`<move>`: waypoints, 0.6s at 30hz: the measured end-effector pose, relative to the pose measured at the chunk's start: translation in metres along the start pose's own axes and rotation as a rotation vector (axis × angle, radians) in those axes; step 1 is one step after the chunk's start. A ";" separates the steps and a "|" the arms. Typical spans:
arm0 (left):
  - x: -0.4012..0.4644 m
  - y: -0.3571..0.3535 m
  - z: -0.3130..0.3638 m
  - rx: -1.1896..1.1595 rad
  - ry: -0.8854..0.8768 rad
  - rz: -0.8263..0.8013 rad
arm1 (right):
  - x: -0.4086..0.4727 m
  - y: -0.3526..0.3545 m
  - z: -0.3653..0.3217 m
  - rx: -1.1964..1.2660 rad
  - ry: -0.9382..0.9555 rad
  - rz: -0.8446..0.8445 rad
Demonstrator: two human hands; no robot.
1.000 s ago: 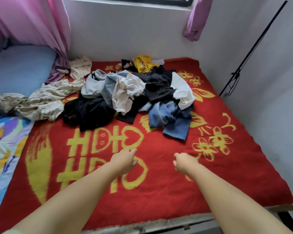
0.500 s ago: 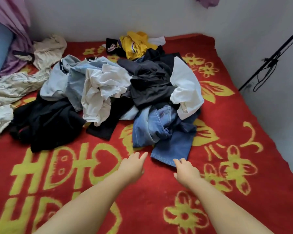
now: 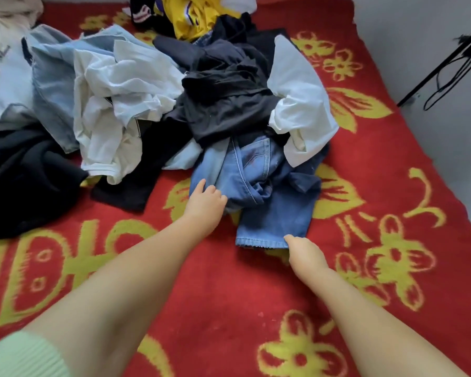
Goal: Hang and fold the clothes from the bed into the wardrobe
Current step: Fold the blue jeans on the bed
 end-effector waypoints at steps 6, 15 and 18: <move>-0.010 0.046 -0.024 -0.078 -0.081 0.112 | -0.030 0.015 -0.031 -0.084 0.174 -0.080; -0.159 0.012 -0.075 -0.239 0.035 0.116 | -0.154 -0.083 -0.060 -0.339 0.170 -0.516; -0.236 -0.023 -0.098 -0.234 0.068 0.031 | -0.188 -0.096 -0.041 -0.414 0.083 -0.609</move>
Point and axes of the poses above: each hand's wrist, its own x-axis towards the middle knuckle, its own y-axis out of the back of the hand, z = x × y, the point moved 1 cm from there along x, towards the middle knuckle, and after that the axes turned 6 degrees about -y, right-handed, at the moved point
